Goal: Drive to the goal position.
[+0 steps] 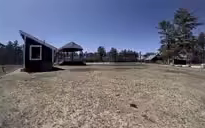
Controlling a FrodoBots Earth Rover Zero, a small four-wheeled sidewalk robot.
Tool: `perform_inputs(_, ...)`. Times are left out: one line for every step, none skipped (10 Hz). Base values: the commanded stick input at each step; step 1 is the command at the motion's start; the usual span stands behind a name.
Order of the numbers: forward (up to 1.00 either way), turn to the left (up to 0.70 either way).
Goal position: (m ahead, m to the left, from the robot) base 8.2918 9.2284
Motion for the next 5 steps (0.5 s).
perform_inputs(0.7,0.0)
perform_inputs(0.7,0.0)
perform_inputs(0.7,0.0)
perform_inputs(0.7,0.0)
perform_inputs(0.7,0.0)
